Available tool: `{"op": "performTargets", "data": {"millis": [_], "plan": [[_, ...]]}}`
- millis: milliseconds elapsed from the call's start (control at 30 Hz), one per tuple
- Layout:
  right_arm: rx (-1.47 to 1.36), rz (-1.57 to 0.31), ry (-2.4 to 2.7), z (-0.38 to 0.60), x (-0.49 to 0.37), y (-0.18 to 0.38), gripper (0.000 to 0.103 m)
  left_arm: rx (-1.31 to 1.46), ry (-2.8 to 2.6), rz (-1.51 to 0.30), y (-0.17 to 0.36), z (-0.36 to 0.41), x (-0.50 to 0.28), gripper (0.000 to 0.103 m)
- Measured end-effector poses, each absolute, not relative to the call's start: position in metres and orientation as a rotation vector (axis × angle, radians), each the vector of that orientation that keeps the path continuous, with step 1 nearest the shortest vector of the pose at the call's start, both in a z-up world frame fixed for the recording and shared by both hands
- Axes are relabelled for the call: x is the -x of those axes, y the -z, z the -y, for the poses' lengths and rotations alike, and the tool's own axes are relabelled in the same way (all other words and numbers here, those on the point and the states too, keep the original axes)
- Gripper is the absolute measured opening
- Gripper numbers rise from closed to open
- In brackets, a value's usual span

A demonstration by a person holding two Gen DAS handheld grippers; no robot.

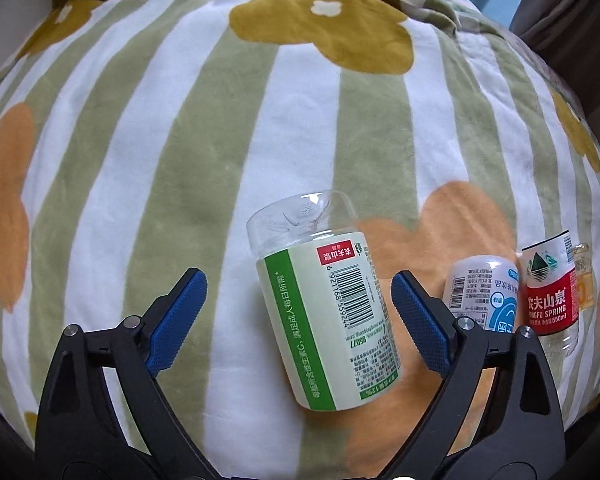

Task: Flip cup upside down

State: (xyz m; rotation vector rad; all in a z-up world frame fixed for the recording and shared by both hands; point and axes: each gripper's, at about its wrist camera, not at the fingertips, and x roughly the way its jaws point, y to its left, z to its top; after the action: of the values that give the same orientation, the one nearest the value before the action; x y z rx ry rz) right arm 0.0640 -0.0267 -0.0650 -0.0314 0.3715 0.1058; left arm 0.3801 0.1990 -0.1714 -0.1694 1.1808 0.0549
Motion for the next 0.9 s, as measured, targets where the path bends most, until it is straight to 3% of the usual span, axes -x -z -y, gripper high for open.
{"op": "performTargets", "data": {"millis": [233,600,900], "plan": [[0.029,-0.392,-0.139,0.029,-0.067,0.071,0.103,0.242,-0.027,-1.254,0.187,-0.198,-0.395,0.066],[0.014,-0.379,-0.154,0.031,-0.059,0.069,0.103,0.214,0.057,-1.191,0.155,-0.192,-0.372,0.065],[-0.012,-0.357,-0.160,0.035,-0.046,0.060,0.103,0.055,0.279,-1.159,0.098,-0.156,-0.277,0.065]]}}
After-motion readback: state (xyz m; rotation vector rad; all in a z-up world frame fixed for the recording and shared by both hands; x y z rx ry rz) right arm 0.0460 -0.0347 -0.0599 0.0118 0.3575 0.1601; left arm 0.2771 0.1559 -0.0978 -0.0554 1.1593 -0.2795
